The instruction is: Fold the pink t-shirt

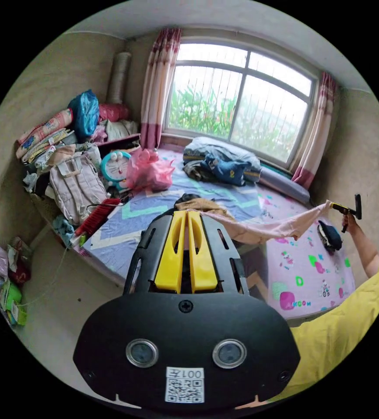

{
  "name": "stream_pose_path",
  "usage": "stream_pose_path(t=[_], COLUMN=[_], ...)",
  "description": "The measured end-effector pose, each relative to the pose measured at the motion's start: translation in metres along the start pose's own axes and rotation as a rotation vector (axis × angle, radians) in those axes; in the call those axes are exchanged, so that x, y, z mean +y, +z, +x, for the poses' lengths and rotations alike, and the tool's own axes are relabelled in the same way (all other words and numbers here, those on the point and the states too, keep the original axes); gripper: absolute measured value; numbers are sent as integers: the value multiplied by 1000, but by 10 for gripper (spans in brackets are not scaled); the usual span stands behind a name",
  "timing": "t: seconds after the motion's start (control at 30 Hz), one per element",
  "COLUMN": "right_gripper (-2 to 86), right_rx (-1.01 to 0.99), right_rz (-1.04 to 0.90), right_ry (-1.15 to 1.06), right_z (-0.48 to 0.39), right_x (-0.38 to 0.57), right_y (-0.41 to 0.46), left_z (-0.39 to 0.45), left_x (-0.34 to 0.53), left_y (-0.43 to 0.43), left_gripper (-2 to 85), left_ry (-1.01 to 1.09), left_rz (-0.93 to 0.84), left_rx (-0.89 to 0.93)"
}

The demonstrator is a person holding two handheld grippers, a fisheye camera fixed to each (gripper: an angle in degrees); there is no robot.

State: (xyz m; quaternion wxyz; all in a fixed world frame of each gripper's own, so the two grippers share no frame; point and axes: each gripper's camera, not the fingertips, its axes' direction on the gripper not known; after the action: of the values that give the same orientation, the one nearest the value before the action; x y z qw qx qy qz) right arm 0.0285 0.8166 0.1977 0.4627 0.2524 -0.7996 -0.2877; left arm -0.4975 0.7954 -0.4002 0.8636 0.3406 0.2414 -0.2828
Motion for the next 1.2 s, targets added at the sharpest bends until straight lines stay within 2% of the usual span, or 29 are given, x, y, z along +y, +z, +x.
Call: stream_pose_path(t=[0.27, 0.37, 0.73, 0.9, 1.2], right_gripper=[12, 12, 12, 11, 12], right_rx=[75, 98, 194, 199, 93], right_rz=[203, 223, 150, 161, 70], right_ry=[52, 78, 41, 15, -37], right_z=[-87, -121, -217, -206, -92], right_x=[-74, -92, -158, -193, -258], right_y=[-186, -235, -330, -374, -408], left_z=[18, 20, 31, 57, 140], left_x=[69, 99, 193, 229, 323], left_y=[-65, -74, -41, -16, 72], left_gripper=[-16, -16, -16, -16, -16], left_ry=[54, 74, 60, 34, -124], left_rz=[128, 153, 138, 163, 129], left_rx=[155, 213, 341, 343, 261])
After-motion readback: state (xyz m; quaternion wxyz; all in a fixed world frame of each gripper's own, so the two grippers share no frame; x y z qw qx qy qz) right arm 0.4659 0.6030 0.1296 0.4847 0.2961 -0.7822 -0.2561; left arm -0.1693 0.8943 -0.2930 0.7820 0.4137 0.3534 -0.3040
